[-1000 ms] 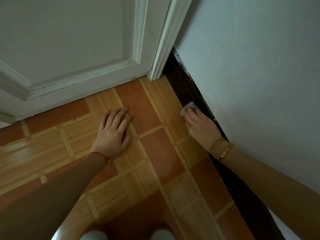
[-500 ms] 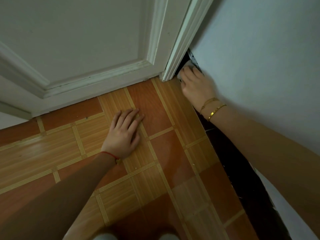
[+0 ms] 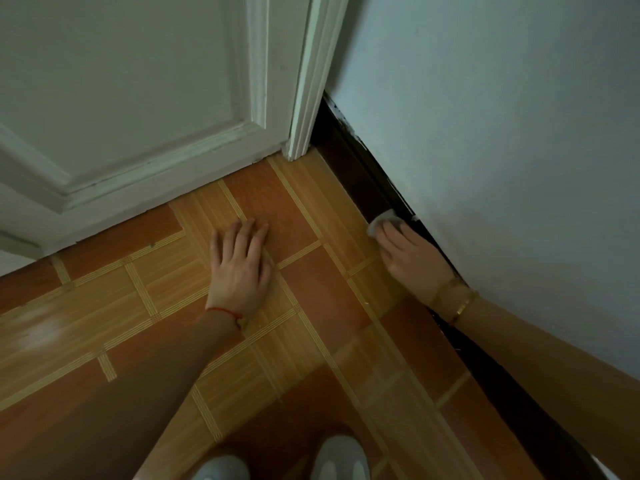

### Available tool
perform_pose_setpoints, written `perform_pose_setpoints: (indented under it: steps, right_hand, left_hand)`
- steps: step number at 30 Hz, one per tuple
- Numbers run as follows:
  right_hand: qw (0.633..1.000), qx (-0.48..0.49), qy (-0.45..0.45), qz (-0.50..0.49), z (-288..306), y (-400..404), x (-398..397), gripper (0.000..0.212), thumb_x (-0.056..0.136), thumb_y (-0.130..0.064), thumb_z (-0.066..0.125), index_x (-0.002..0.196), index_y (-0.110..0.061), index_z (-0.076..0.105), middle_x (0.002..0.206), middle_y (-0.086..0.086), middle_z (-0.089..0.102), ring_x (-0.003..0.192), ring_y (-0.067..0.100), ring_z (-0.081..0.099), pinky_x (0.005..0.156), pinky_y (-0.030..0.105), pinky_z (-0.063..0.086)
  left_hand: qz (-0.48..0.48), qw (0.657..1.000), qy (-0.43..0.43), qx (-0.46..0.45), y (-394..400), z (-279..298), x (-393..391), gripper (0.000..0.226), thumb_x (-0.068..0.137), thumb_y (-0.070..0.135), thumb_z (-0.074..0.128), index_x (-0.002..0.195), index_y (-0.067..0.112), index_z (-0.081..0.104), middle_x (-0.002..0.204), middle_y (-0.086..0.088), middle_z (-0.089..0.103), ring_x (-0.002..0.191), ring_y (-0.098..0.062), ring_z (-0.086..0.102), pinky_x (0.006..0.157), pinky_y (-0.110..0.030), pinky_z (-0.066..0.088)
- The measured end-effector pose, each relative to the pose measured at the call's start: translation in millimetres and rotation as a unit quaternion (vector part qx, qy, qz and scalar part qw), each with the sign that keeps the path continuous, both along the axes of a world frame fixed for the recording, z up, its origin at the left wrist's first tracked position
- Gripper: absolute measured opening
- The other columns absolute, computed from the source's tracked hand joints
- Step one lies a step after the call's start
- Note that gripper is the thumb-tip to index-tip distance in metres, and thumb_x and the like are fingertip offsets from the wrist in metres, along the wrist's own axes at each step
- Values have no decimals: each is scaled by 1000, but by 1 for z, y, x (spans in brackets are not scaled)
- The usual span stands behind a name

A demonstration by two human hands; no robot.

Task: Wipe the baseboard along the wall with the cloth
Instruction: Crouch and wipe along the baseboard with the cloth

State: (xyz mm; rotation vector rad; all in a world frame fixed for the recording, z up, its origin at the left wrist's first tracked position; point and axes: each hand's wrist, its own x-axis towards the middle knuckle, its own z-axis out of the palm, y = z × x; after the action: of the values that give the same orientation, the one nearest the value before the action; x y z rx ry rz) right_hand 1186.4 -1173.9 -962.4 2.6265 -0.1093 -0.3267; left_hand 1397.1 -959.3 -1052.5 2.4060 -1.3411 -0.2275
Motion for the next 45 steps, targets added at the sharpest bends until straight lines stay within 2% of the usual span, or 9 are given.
perform_pose_setpoints:
  steps: [7, 12, 16, 18, 23, 30, 35, 40, 45]
  right_hand:
    - [998, -49, -23, 34, -1, 1, -13, 33, 82, 3, 43, 91, -1, 74, 119, 21, 62, 112, 31, 58, 96, 40, 48]
    - [995, -61, -74, 26, 1, -18, 52, 22, 83, -3, 54, 94, -4, 74, 121, 17, 62, 114, 29, 57, 100, 37, 45]
    - [989, 28, -134, -57, 14, -19, 91, 27, 82, -18, 61, 104, -8, 73, 118, 9, 67, 112, 22, 61, 100, 31, 37]
    - [994, -30, -106, -12, 8, -17, 75, 28, 85, -8, 54, 109, -3, 68, 127, 17, 60, 119, 28, 54, 104, 37, 40]
    - [994, -80, -67, -27, 12, -3, 12, 33, 79, -8, 67, 111, -4, 68, 131, 19, 55, 122, 31, 51, 104, 41, 41]
    - [994, -76, -77, -3, 10, 6, -13, 33, 90, 2, 40, 104, 0, 70, 123, 20, 61, 116, 31, 56, 103, 40, 42]
    - [993, -98, -69, 23, 6, -11, 25, 24, 84, -5, 60, 105, -4, 70, 127, 17, 58, 119, 29, 53, 104, 37, 42]
    - [986, -107, -122, 46, -7, -37, 95, 18, 83, -2, 61, 98, 2, 69, 122, 21, 60, 118, 33, 54, 103, 41, 43]
    - [981, -116, -144, 64, -19, -59, 155, 22, 88, -9, 52, 90, -3, 73, 118, 15, 65, 113, 28, 59, 100, 38, 46]
  left_hand:
    - [-26, 999, -37, 28, -8, -7, -29, 57, 99, 37, 34, 152, 17, 39, 157, -15, 35, 149, -35, 24, 119, -67, 9]
    - [-20, 999, -41, 22, -8, -8, -29, 58, 98, 38, 39, 152, 17, 39, 158, -14, 35, 150, -35, 22, 120, -66, 6]
    - [-22, 999, -43, 17, -8, -8, -27, 58, 97, 38, 42, 152, 18, 39, 158, -14, 35, 150, -35, 23, 120, -66, 7]
    - [-21, 999, -42, 11, -8, -8, -27, 58, 97, 38, 43, 151, 17, 40, 157, -14, 36, 150, -35, 23, 120, -66, 7]
    - [-22, 999, -41, -1, -8, -7, -28, 57, 96, 37, 44, 150, 17, 42, 156, -14, 38, 149, -35, 25, 120, -65, 7]
    - [-21, 999, -46, 5, -7, -7, -29, 57, 98, 38, 41, 151, 16, 41, 157, -14, 37, 149, -36, 26, 120, -66, 8]
    - [-22, 999, -50, 3, -9, -8, -29, 57, 97, 37, 42, 150, 16, 42, 157, -15, 38, 149, -36, 26, 119, -67, 10]
    - [-22, 999, -47, 4, -9, -6, -29, 58, 96, 37, 42, 150, 15, 43, 157, -15, 37, 149, -36, 24, 119, -68, 10]
    - [-24, 998, -49, 18, -10, -6, -28, 58, 97, 37, 44, 151, 16, 41, 158, -15, 36, 149, -37, 25, 118, -68, 10]
